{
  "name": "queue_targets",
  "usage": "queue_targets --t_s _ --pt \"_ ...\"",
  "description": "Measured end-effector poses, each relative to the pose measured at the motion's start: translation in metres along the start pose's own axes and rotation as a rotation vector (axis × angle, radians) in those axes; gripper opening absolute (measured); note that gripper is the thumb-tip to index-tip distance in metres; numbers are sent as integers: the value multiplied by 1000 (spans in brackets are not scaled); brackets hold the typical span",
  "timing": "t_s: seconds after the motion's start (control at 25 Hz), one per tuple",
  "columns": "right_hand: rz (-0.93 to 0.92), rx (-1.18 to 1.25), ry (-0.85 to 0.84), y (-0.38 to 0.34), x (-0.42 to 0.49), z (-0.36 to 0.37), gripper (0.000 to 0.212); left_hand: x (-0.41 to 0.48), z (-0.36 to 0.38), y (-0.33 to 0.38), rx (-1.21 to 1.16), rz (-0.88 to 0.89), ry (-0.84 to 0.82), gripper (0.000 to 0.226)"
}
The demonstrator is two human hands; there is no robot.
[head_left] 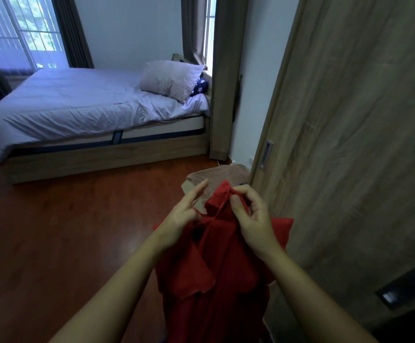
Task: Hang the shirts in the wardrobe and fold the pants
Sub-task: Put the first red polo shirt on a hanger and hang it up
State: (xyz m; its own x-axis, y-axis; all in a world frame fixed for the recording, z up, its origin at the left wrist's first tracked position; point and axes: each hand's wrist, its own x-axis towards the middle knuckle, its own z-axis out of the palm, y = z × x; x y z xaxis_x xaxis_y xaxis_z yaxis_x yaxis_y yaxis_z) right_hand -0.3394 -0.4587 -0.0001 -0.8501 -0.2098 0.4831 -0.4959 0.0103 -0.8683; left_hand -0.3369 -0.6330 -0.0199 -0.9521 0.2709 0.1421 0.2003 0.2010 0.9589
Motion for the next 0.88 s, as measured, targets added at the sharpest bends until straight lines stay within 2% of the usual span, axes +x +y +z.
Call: queue_targets --t_s 0.04,0.2,0.28,0.4,0.48,0.6,0.68,0.72,0.8,0.84,0.88 --pt "-34 23 6 -14 1 -7 20 4 -1 20 -60 47 -8 70" --pt "-196 55 103 -76 0 -27 18 21 7 84 124 303 -162 33" --pt "-259 70 190 -100 -6 -38 13 26 21 96 123 351 -190 31" --pt "-319 84 362 -128 -22 -67 12 29 52 90 167 314 -240 36" --pt "-324 65 458 -140 -39 -95 13 34 70 87 236 321 -104 36" --pt "-244 6 481 -151 -80 -139 4 44 99 127 113 400 134 23" --pt "-138 -4 450 -154 -108 -158 12 41 120 174 42 442 157 6" --pt "-89 -19 487 -158 -120 -164 18 38 133 195 60 478 130 2" --pt "-58 -280 713 -167 -139 -173 28 29 166 230 209 569 39 10" --pt "-63 -527 814 -175 -147 -177 39 24 186 242 287 598 -22 12" --pt "-78 -802 837 -181 -153 -182 51 18 205 251 343 618 -77 11"
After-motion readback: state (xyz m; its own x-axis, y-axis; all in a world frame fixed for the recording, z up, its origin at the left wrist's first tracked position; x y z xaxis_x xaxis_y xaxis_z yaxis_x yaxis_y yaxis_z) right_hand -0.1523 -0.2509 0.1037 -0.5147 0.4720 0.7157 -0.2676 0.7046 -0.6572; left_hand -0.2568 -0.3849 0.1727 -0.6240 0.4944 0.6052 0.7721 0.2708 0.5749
